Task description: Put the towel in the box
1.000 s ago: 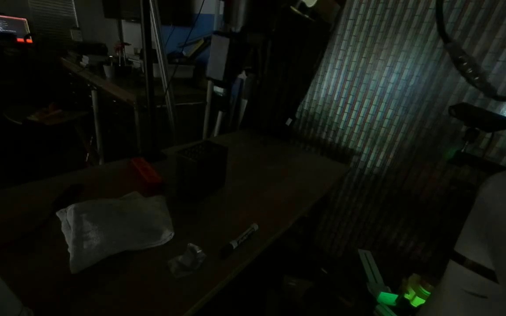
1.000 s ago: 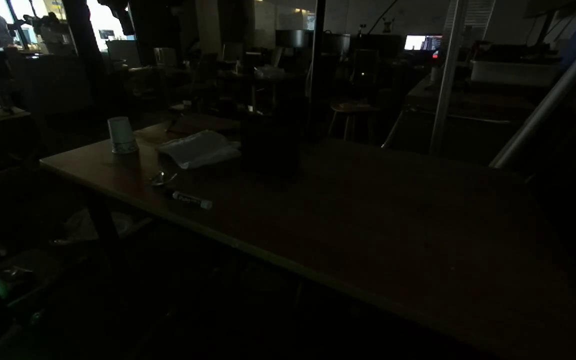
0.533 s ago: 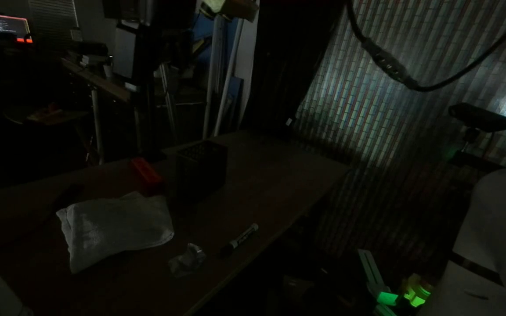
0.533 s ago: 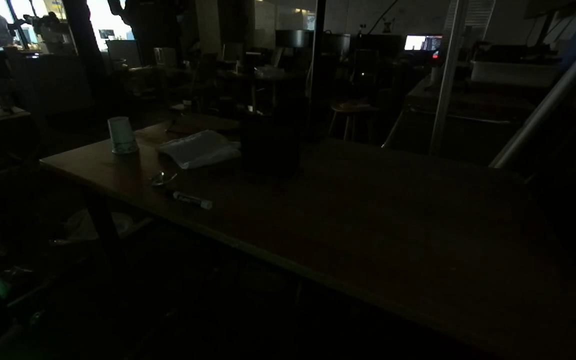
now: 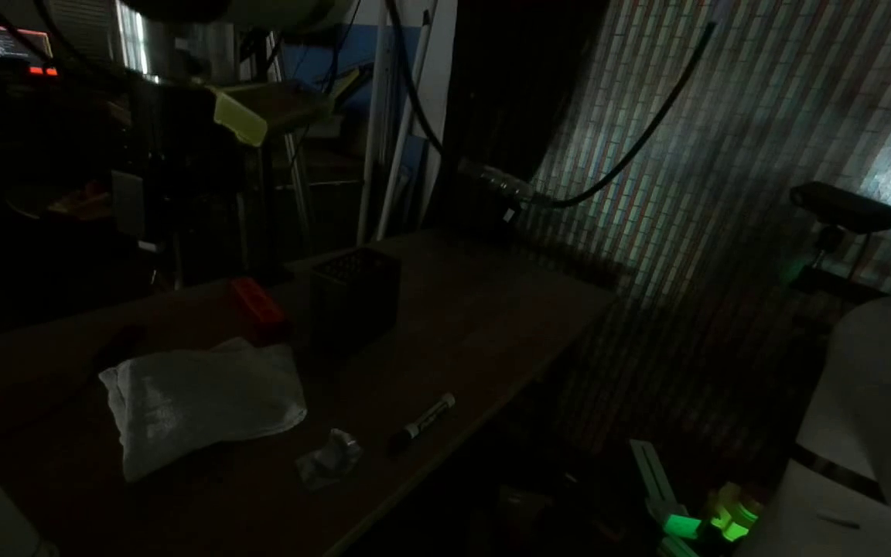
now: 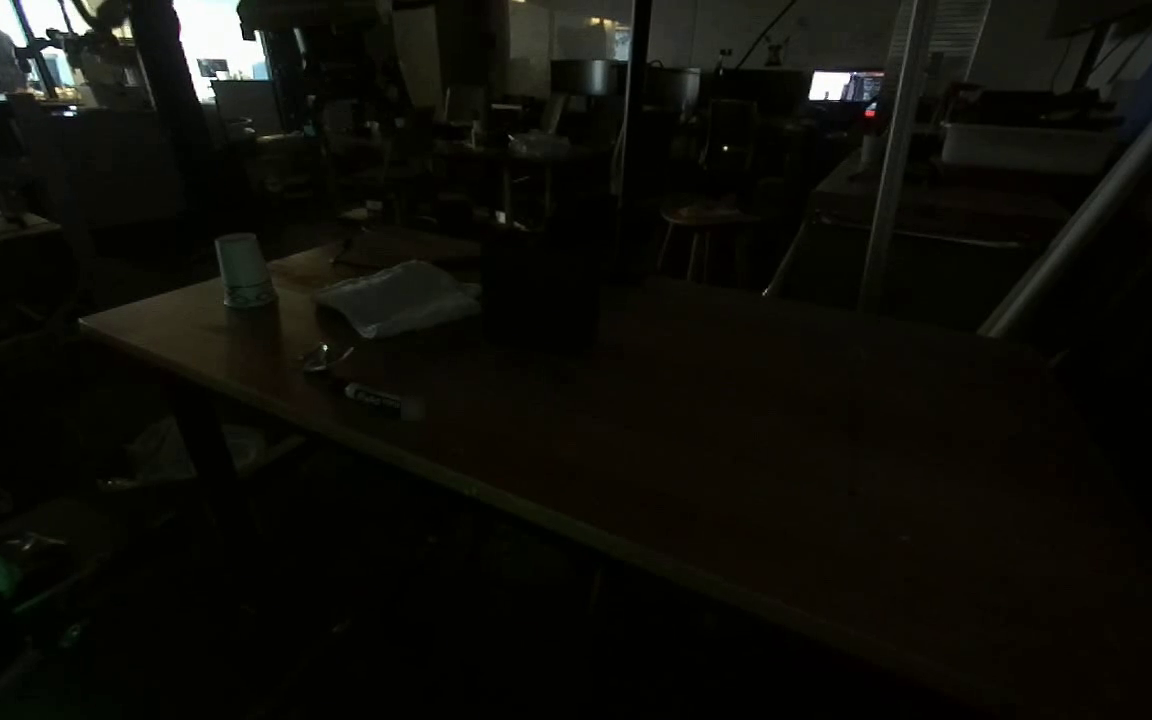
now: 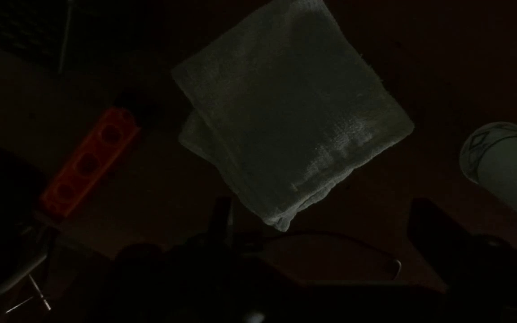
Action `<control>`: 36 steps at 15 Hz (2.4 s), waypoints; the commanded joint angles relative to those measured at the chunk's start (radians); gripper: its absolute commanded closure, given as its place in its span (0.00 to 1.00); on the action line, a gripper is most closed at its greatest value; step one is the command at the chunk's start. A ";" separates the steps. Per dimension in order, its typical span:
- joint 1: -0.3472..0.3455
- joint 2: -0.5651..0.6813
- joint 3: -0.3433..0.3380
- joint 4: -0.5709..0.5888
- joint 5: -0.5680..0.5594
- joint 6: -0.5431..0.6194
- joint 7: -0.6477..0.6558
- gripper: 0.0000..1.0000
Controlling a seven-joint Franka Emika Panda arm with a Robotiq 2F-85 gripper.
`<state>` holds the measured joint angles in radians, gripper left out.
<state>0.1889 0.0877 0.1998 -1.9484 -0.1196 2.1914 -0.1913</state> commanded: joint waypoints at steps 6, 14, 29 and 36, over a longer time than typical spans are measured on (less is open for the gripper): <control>-0.007 0.314 -0.015 0.108 -0.014 0.170 -0.042 0.00; -0.017 0.479 0.004 0.126 0.015 0.211 -0.067 0.00; -0.025 0.240 0.027 -0.070 0.167 0.141 -0.015 0.99; -0.030 0.007 0.005 -0.173 0.214 0.091 0.046 0.97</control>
<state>0.1707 0.2324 0.2089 -2.0588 0.0661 2.3069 -0.1767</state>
